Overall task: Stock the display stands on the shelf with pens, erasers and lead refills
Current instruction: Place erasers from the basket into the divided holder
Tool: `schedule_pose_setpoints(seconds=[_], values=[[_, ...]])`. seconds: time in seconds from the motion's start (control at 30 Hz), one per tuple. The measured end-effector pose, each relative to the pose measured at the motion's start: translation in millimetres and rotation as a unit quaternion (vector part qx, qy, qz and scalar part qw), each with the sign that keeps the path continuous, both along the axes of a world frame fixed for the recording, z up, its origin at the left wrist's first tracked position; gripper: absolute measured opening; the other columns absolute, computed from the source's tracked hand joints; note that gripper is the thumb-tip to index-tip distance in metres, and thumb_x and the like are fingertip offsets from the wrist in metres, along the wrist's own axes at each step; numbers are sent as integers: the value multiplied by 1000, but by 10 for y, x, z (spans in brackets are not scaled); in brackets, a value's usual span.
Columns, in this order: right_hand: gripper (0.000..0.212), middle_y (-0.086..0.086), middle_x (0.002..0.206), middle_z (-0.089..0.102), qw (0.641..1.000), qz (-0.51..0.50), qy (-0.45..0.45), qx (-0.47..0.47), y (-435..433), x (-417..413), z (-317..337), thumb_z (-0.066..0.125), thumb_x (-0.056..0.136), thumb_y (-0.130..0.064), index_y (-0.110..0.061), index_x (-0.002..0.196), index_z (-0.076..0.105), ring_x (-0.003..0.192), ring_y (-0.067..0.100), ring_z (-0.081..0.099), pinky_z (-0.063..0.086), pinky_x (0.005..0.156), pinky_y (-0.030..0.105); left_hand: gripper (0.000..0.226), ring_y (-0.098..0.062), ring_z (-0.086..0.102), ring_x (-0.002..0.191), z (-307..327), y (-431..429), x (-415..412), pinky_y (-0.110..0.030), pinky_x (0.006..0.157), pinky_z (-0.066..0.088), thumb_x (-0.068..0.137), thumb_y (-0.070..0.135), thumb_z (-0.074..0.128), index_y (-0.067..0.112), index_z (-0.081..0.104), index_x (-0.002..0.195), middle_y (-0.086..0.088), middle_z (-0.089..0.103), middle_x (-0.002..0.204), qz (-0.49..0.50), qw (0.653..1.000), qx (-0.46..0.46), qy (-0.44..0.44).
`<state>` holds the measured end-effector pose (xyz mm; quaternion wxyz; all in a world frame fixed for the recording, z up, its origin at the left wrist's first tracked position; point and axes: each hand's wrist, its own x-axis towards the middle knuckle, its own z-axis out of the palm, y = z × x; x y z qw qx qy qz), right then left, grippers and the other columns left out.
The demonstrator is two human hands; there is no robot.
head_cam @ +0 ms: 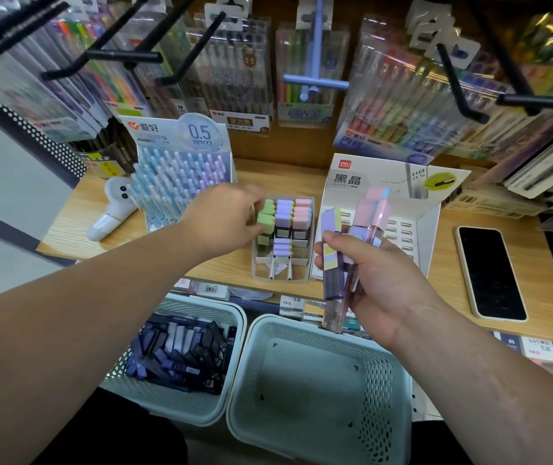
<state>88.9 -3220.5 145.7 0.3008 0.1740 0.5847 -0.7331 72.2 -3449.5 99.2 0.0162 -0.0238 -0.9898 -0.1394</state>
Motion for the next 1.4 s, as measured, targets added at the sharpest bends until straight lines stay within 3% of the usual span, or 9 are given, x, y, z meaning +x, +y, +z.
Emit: schedule_pose_setpoints(seconds=[0.17,0.33,0.43,0.6,0.77,0.97,1.17,1.4], values=[[10,9,81,71,999,-13,-32,-37,-32,-1,34,73,88,-9,-17,92,70,64,19,66,49,47,23,27,-19,56,74,21,-12,39,-34,67,51,82,33,79,20,60,95,10,52,74,-12,1000,-2,11],[11,12,84,71,998,9,-43,-50,-62,7,27,73,88,-10,-12,99,70,61,18,65,50,49,25,29,-17,55,74,16,-34,96,-30,64,43,81,36,80,19,60,94,11,52,75,-17,1000,1,22],[14,10,81,74,998,19,-45,-35,-80,22,33,73,89,-12,-11,103,71,60,16,68,51,49,23,27,-19,59,76,-16,-68,106,-31,66,47,82,35,79,20,61,95,10,56,76,-12,1000,16,22],[24,8,81,76,999,27,-42,-22,-97,40,44,74,89,-13,-10,112,70,63,15,69,52,56,24,32,-20,64,87,-84,-100,140,-32,73,52,85,33,77,24,66,113,6,66,95,-30,998,22,43],[21,7,80,76,999,29,-35,-11,-80,34,41,73,90,-14,-11,110,71,64,15,68,51,54,23,21,-27,65,84,-123,-43,122,-44,71,57,84,32,77,19,69,99,-1,64,96,-53,997,-15,45],[16,7,80,75,999,34,-33,-10,-51,16,47,73,89,-14,-12,105,72,63,15,67,50,53,23,17,-23,64,81,-138,-31,97,-38,71,55,80,25,80,16,71,91,0,62,101,-57,996,19,60],[14,8,81,74,999,37,-27,-10,-36,6,52,73,89,-14,-12,103,72,64,16,66,50,57,25,7,-18,60,75,-103,-12,58,-34,71,53,81,15,80,12,73,82,2,62,88,-48,996,63,38],[7,7,80,72,999,47,-13,-3,-20,20,52,72,90,-14,-17,96,72,66,17,64,45,60,27,11,-16,61,78,-46,-99,-2,-31,76,51,81,15,81,12,73,73,2,64,83,-10,996,89,19]])
